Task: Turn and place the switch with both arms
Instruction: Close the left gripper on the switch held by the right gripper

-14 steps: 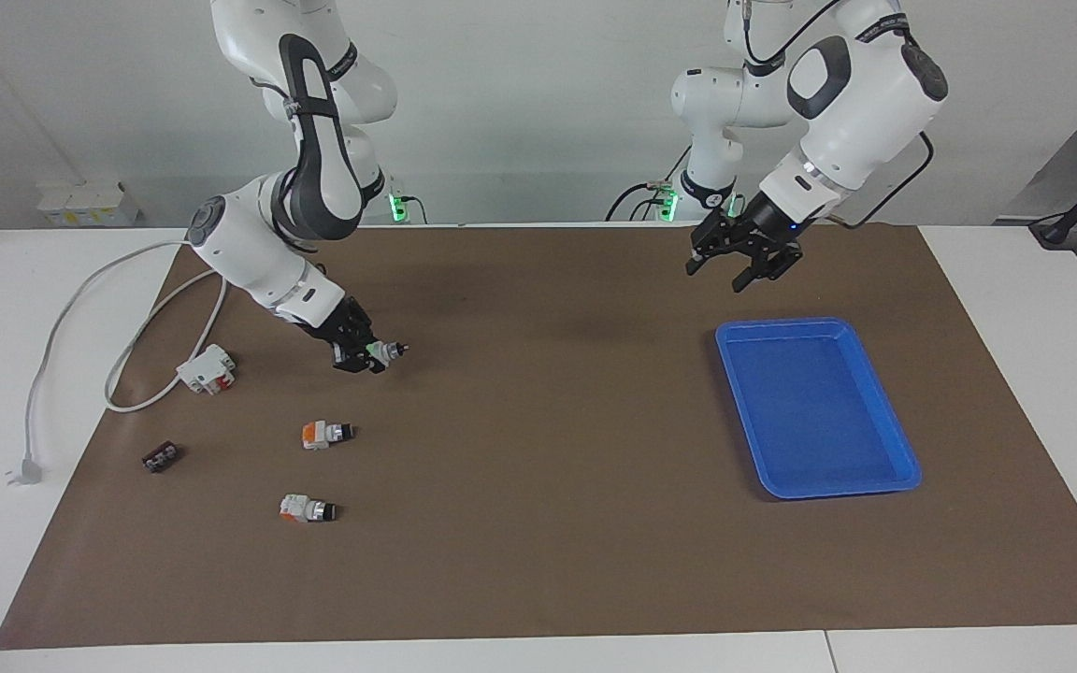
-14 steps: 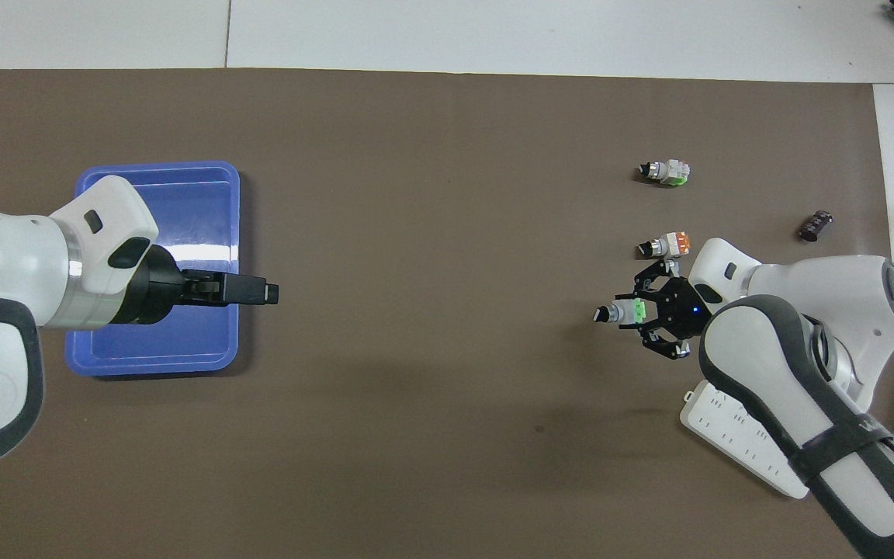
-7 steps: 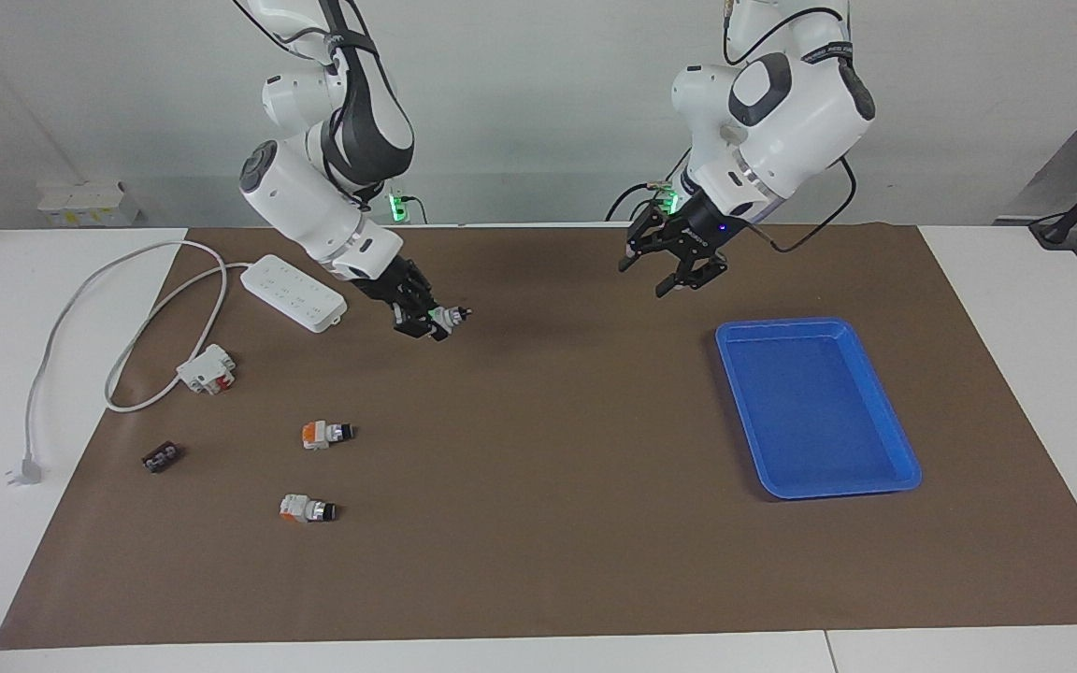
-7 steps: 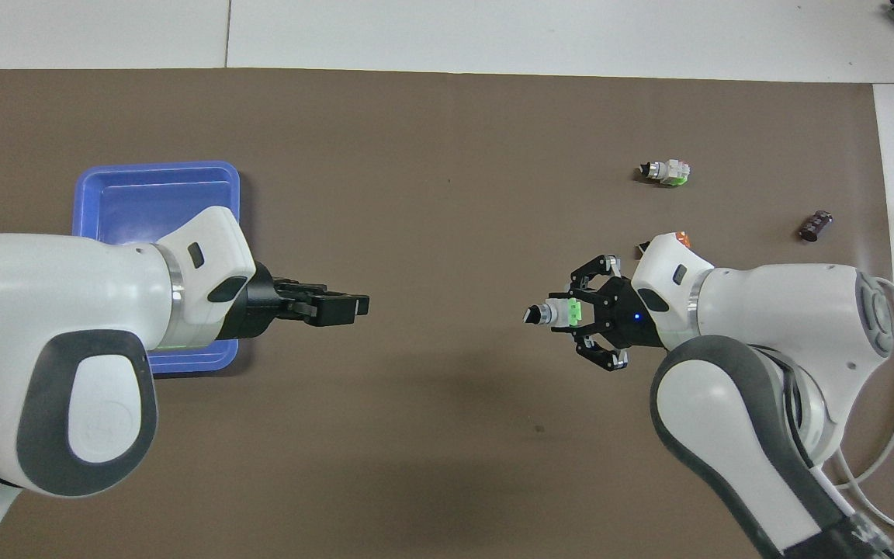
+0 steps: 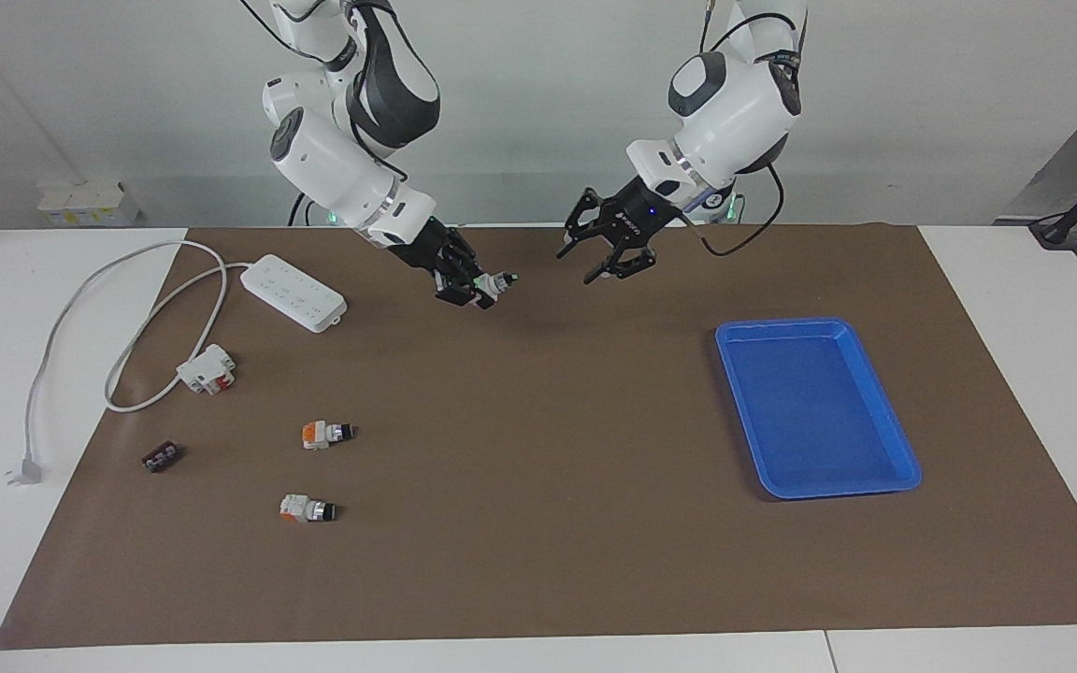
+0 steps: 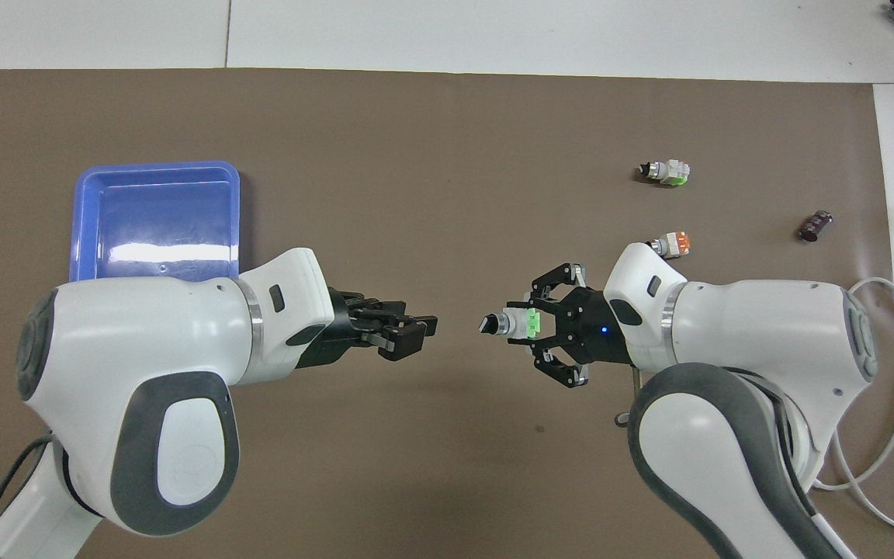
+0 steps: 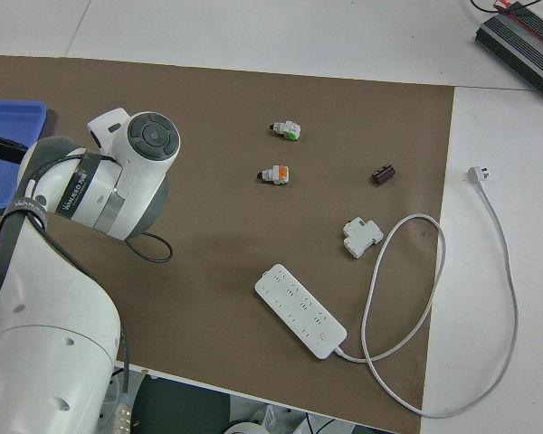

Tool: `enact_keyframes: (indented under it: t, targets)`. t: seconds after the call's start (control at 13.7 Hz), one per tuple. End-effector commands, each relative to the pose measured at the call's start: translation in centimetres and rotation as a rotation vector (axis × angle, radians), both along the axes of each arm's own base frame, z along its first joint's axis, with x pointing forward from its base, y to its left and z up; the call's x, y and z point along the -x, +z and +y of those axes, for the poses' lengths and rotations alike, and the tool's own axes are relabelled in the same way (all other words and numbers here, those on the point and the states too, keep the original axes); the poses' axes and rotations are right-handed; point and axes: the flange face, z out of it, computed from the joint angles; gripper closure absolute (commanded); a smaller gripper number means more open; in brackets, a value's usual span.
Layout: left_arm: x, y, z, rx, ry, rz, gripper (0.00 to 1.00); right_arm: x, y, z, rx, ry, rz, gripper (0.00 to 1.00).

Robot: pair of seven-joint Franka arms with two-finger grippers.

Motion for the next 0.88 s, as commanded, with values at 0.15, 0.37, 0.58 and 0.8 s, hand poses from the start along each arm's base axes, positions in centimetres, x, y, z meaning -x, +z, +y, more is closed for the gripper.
enact_keyframes:
  t: [0.15,0.37,0.58,0.8]
  targets:
    - [0.9,-0.7,-2.3,0.022,0.012,-0.063,0.58,1.4,2.0,2.1,-0.045,-0.027,0.035,1.0]
    - [0.9,-1.2,-2.4,0.015,-0.017,-0.074,0.59,1.8,2.6,2.9,-0.049,-0.037,0.043,1.0]
    - [1.0,-1.2,-2.4,0.013,-0.028,-0.076,0.6,1.8,2.7,3.0,-0.051,-0.038,0.042,1.0]
    - [2.1,-1.2,-3.5,0.012,-0.077,-0.065,0.61,1.9,2.6,3.1,-0.05,-0.036,0.043,1.0]
